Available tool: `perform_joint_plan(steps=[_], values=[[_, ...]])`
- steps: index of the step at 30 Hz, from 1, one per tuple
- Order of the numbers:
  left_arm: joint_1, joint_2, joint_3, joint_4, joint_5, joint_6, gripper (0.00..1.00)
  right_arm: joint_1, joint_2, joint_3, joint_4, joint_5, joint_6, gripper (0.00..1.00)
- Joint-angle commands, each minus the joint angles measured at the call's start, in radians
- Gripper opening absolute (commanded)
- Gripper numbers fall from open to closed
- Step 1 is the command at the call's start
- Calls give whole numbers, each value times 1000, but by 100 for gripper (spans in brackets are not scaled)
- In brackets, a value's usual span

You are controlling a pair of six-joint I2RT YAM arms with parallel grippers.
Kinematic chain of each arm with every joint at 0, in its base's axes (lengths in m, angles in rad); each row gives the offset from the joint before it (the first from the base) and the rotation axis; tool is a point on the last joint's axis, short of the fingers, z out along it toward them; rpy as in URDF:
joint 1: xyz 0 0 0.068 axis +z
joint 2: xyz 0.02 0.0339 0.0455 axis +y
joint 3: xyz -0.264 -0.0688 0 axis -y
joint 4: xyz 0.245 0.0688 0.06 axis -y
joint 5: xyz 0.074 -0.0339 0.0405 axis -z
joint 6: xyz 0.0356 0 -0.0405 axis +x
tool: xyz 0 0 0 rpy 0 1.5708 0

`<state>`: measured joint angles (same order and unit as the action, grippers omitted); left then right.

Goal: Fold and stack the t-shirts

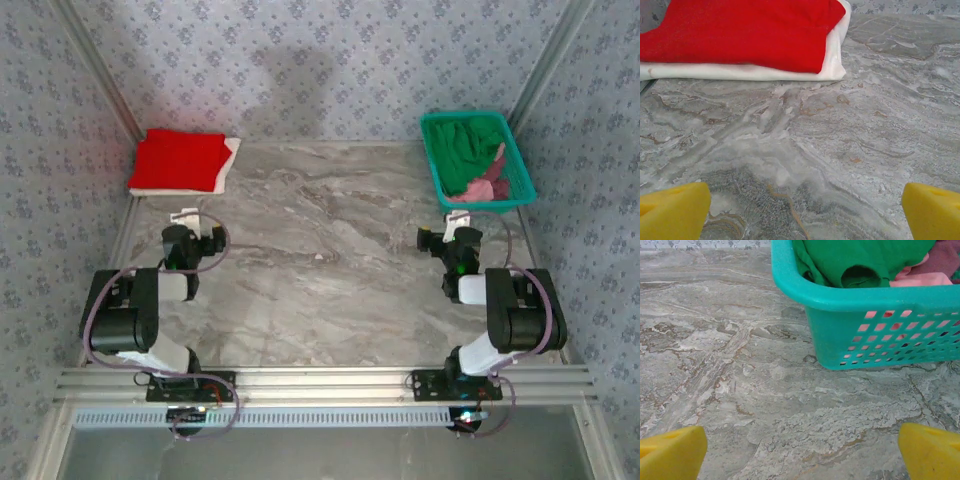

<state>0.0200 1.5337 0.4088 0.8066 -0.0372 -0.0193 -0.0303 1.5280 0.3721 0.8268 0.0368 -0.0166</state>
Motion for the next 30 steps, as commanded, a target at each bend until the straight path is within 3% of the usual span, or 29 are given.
perform_joint_plan(steps=[1, 14, 19, 23, 26, 28, 30], values=[[8, 1, 10, 0, 17, -8, 98, -2, 0, 18, -2, -1, -3, 100], [10, 1, 7, 3, 26, -10, 98, -2, -1, 15, 4, -1, -3, 100], [9, -70, -11, -14, 18, -10, 98, 47, -79, 9, -39, 120, -23, 100], [-44, -335, -43, -173, -47, 3, 98, 72, -338, 127, -472, 187, 100, 100], [-108, -565, 67, -398, -36, -54, 98, 137, -479, 296, -728, 208, 132, 100], [-184, -570, 231, -540, -19, -50, 98, 151, -455, 446, -855, 272, 169, 100], [-273, -467, 442, -689, 6, -24, 95, 89, -351, 646, -1053, 228, 277, 99]])
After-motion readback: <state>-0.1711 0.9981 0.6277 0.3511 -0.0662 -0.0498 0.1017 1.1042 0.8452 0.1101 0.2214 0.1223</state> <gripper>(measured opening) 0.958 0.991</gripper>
